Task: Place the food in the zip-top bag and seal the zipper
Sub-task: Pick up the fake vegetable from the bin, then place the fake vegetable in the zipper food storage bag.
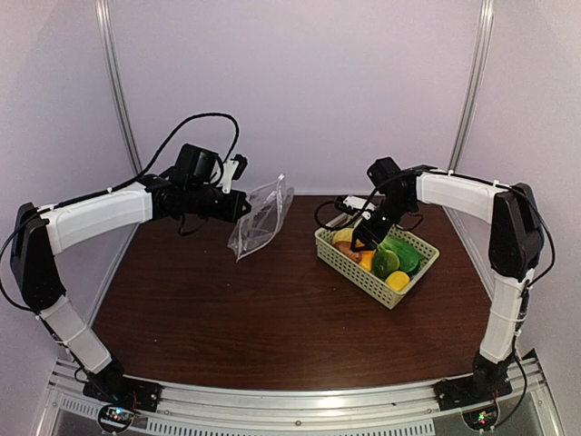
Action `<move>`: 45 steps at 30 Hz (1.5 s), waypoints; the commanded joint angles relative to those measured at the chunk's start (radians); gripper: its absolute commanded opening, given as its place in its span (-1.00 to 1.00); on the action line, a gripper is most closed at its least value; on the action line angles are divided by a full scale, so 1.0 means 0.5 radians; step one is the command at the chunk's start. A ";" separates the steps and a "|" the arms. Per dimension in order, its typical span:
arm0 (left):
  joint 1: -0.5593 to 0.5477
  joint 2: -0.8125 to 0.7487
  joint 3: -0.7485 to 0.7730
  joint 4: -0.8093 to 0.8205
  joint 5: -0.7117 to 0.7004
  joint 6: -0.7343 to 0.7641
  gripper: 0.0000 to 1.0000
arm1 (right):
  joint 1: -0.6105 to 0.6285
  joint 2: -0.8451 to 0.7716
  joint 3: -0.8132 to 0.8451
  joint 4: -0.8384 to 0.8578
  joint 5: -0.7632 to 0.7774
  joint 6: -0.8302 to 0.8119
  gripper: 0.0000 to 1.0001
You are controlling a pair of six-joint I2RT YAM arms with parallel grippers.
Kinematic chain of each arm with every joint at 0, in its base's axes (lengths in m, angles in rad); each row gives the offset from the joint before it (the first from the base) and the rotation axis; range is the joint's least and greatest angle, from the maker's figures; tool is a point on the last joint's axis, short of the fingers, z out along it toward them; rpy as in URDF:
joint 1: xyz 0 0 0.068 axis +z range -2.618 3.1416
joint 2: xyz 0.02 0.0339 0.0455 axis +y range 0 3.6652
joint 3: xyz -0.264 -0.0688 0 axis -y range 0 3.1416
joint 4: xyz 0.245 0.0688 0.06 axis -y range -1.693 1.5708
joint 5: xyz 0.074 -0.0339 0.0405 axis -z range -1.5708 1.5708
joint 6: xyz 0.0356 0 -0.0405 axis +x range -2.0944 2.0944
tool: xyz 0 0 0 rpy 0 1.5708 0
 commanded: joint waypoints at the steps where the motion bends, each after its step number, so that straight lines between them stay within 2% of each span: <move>1: 0.020 -0.032 -0.029 0.035 0.036 0.035 -1.00 | 0.005 0.052 0.073 -0.063 -0.074 -0.047 0.38; 11: 0.047 -0.032 -0.026 0.033 0.070 0.034 -1.00 | 0.005 0.184 0.115 -0.004 -0.142 0.045 0.33; 15: 0.054 -0.035 -0.026 0.033 0.078 0.033 -1.00 | 0.008 0.250 0.160 -0.009 -0.161 0.061 0.17; 19: 0.054 -0.035 -0.026 0.032 0.082 0.030 -1.00 | 0.011 0.289 0.191 -0.045 -0.245 0.049 0.20; 20: 0.054 -0.035 -0.026 0.032 0.086 0.031 -1.00 | 0.011 0.290 0.192 -0.048 -0.254 0.051 0.16; 22: 0.054 -0.032 -0.029 0.031 0.089 0.031 -1.00 | 0.011 0.287 0.196 -0.058 -0.261 0.049 -0.06; 25: 0.055 -0.032 -0.029 0.031 0.088 0.031 -1.00 | 0.005 0.233 0.190 -0.068 -0.241 0.051 -0.23; 30: 0.057 -0.031 -0.029 0.030 0.090 0.027 -1.00 | 0.005 0.024 0.146 -0.102 -0.200 0.050 -0.37; 38: 0.059 -0.004 -0.026 0.034 0.126 0.019 -1.00 | 0.022 -0.331 0.050 -0.112 -0.306 0.084 -0.41; 42: 0.060 -0.005 -0.030 0.053 0.175 -0.011 -1.00 | 0.107 -0.353 0.097 -0.117 -0.496 0.085 -0.41; 45: 0.060 -0.021 -0.077 0.126 0.195 -0.032 -1.00 | 0.245 -0.307 0.260 -0.161 -0.646 0.074 -0.41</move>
